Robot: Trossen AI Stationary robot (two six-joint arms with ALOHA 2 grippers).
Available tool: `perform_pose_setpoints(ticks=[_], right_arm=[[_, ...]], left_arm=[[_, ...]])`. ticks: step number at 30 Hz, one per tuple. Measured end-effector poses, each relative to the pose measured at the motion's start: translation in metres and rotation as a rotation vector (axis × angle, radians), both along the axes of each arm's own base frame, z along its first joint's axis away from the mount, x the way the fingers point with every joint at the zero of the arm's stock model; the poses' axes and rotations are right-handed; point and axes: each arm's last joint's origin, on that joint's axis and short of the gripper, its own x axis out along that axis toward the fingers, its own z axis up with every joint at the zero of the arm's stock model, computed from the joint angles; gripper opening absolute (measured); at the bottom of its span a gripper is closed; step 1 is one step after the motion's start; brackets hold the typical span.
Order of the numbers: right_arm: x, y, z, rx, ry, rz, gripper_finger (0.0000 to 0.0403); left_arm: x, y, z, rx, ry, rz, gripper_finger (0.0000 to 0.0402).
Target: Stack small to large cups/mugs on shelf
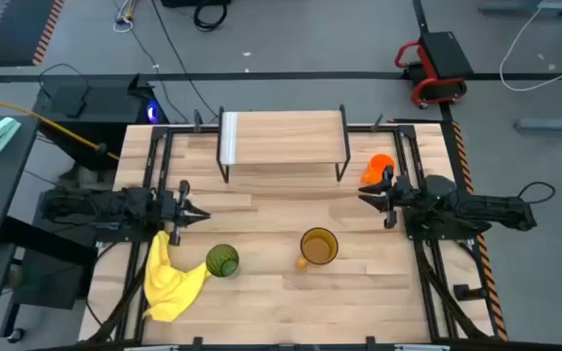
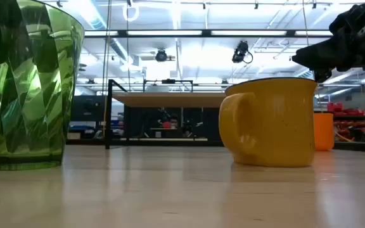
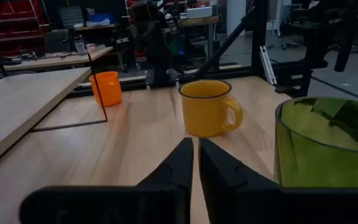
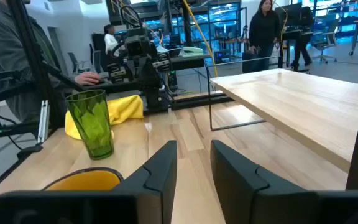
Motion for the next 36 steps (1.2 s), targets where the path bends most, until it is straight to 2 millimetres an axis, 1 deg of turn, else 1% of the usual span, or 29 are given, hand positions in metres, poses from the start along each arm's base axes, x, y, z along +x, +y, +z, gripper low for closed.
perform_pose_setpoints(ticks=[8, 19, 30, 36], right_arm=[[0.0000, 0.0000, 0.0000, 0.000, 0.000, 0.000, 0.0105], [0.0000, 0.0000, 0.0000, 0.000, 0.000, 0.000, 0.0105], [0.0000, 0.0000, 0.0000, 0.000, 0.000, 0.001, 0.0105], [0.0000, 0.0000, 0.0000, 0.000, 0.000, 0.000, 0.0105]], left_arm=[[0.0000, 0.0000, 0.0000, 0.000, 0.000, 0.000, 0.0023], [0.0000, 0.0000, 0.0000, 0.000, 0.000, 0.000, 0.0036], [0.0000, 0.0000, 0.0000, 0.000, 0.000, 0.000, 0.0025], [0.0000, 0.0000, 0.0000, 0.000, 0.000, 0.000, 0.0031]])
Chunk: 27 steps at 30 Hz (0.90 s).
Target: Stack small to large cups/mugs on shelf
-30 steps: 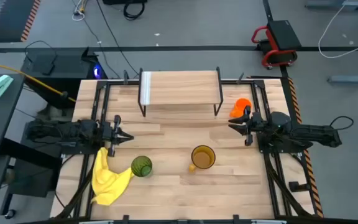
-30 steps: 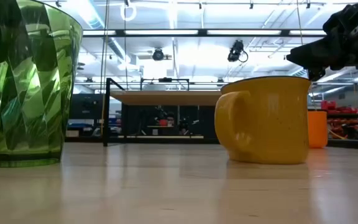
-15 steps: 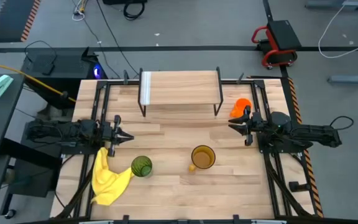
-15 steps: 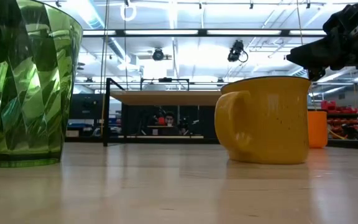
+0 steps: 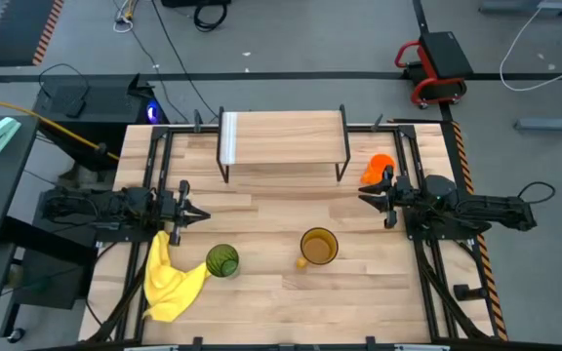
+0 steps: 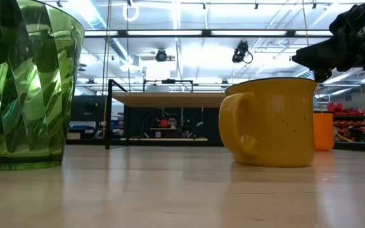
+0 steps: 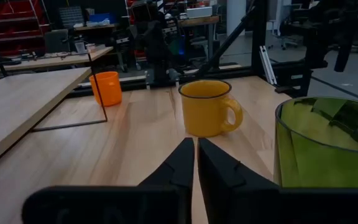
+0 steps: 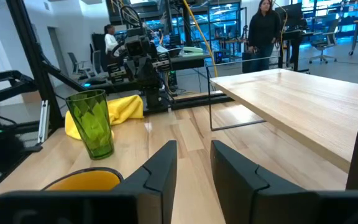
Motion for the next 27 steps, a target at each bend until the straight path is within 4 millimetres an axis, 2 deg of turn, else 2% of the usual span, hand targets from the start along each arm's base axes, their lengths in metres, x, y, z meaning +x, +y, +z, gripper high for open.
perform_pose_setpoints(ticks=[19, 27], right_arm=[[0.0000, 0.0000, 0.0000, 0.000, 0.000, 0.000, 0.0105], [0.0000, 0.0000, 0.0000, 0.000, 0.000, 0.000, 0.0105]], left_arm=[[0.0000, 0.0000, 0.0000, 0.000, 0.000, 0.000, 0.0030], [0.0001, 0.0000, 0.0006, 0.103, -0.012, -0.006, 0.0034]])
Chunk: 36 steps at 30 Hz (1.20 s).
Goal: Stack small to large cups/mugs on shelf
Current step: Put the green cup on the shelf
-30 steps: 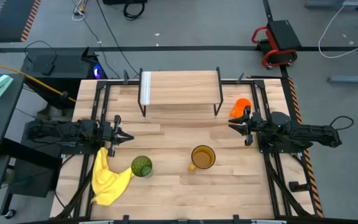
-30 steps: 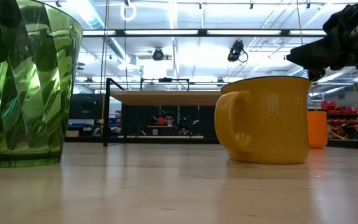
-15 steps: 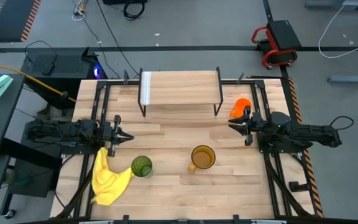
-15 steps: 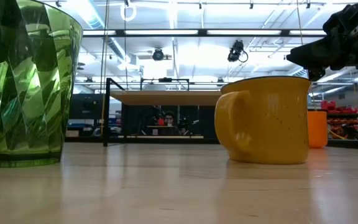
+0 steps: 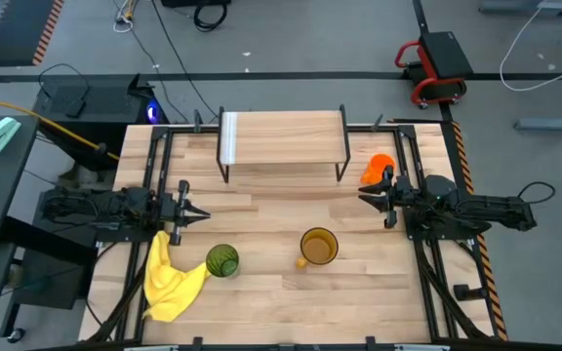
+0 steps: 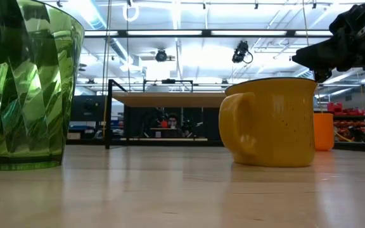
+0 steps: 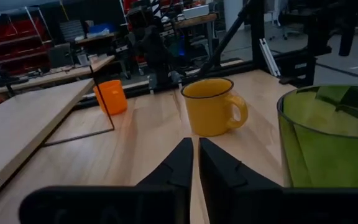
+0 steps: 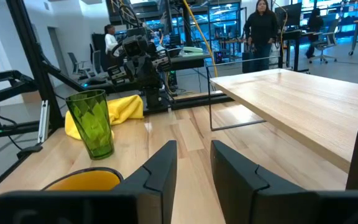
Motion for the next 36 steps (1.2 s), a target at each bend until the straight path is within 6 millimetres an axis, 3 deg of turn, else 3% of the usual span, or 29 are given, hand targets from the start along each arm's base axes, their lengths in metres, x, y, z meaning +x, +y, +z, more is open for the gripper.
perform_pose_setpoints(ticks=[8, 19, 28, 36], right_arm=[[0.000, 0.000, 0.000, 0.000, 0.000, 0.000, 0.0105], [0.000, 0.000, 0.000, 0.000, 0.000, 0.000, 0.0105], [0.000, 0.000, 0.001, 0.017, -0.015, 0.000, 0.0105], [-0.002, 0.000, 0.018, 0.590, -0.249, 0.057, 0.0105]], left_arm=[[0.000, 0.001, 0.005, -0.046, -0.051, 0.031, 0.0025], [0.000, 0.001, 0.017, -0.779, -0.133, 0.009, 0.0034], [-0.003, 0.003, 0.031, -0.994, -0.282, -0.025, 0.0023], [-0.005, 0.007, 0.036, -1.019, -0.390, 0.060, 0.0033]])
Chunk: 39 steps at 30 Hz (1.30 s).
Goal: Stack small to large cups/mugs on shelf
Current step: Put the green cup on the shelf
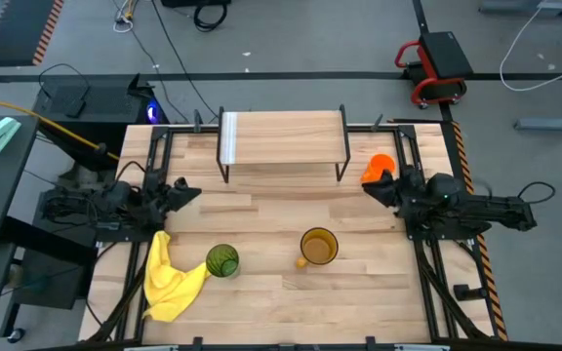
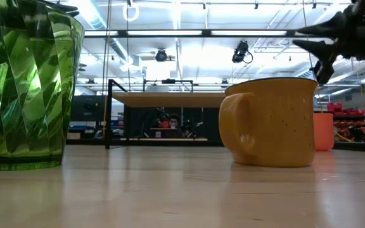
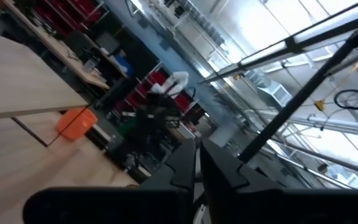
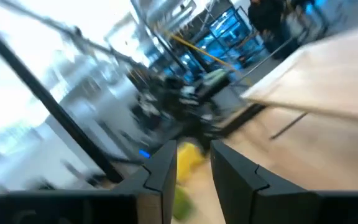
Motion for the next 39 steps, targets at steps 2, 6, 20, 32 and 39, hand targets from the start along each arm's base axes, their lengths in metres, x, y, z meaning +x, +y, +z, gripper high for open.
perform_pose_setpoints(ticks=[2, 6, 20, 32, 39], right_arm=[[-0.0005, -0.0002, 0.0021, 0.042, -0.028, 0.001, 0.0105], [-0.0010, -0.0002, 0.0047, 0.120, -0.064, 0.017, 0.0105], [-0.0009, -0.0002, 0.0043, 0.191, -0.069, 0.030, 0.0105], [-0.0009, -0.0002, 0.0043, 0.203, -0.070, 0.033, 0.0105], [-0.0009, -0.0002, 0.0043, 0.234, -0.074, 0.039, 0.0105]], left_arm=[[-0.0001, 0.0004, 0.0000, -0.005, 0.000, 0.013, 0.0036], [-0.0001, 0.0008, -0.0001, -0.008, 0.002, 0.025, 0.0034], [-0.0001, 0.0009, -0.0003, -0.010, 0.004, 0.030, 0.0027], [0.0000, 0.0009, -0.0003, -0.010, 0.004, 0.029, 0.0023], [0.0000, 0.0009, -0.0004, -0.009, 0.005, 0.029, 0.0032]])
